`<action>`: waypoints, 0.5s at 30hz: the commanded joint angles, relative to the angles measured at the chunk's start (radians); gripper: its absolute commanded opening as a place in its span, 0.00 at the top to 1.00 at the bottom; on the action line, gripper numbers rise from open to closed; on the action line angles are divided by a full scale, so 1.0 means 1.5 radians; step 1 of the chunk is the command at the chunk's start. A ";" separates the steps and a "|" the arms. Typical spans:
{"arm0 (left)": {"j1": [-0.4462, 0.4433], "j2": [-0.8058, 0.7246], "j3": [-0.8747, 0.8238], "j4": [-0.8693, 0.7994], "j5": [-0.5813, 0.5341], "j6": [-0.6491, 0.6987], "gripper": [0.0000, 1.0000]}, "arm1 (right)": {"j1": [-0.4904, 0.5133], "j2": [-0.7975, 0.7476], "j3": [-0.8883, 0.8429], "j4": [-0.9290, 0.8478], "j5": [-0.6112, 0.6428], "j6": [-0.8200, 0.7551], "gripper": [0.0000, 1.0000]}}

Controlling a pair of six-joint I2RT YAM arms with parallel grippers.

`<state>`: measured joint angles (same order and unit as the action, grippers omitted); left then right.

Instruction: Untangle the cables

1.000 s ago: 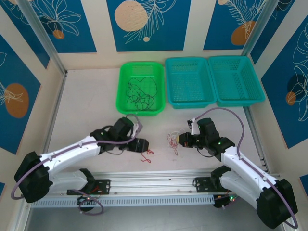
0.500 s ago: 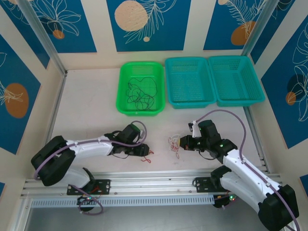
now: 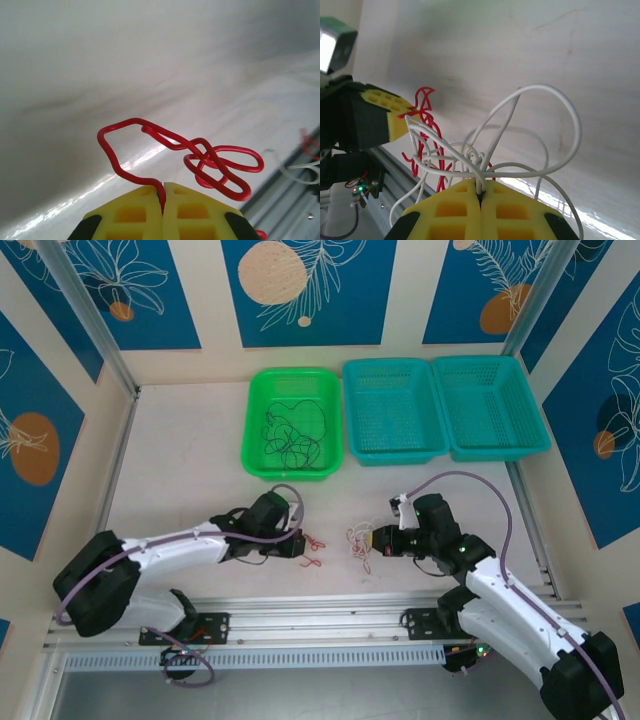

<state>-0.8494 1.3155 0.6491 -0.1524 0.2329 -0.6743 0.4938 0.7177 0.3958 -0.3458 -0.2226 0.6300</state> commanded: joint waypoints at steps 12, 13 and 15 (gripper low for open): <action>0.014 0.194 0.463 -0.055 -0.066 0.116 1.00 | 0.032 -0.133 -0.052 0.035 0.111 0.023 1.00; 0.015 0.238 0.520 -0.067 -0.075 0.124 1.00 | 0.033 -0.133 -0.048 0.026 0.114 0.025 1.00; 0.015 0.322 0.636 -0.112 -0.106 0.139 1.00 | 0.034 -0.133 -0.042 0.011 0.116 0.027 1.00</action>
<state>-0.8360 1.6737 1.4555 -0.2436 0.1486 -0.5201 0.5350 0.5274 0.3225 -0.2825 -0.0837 0.6548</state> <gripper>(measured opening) 0.037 0.051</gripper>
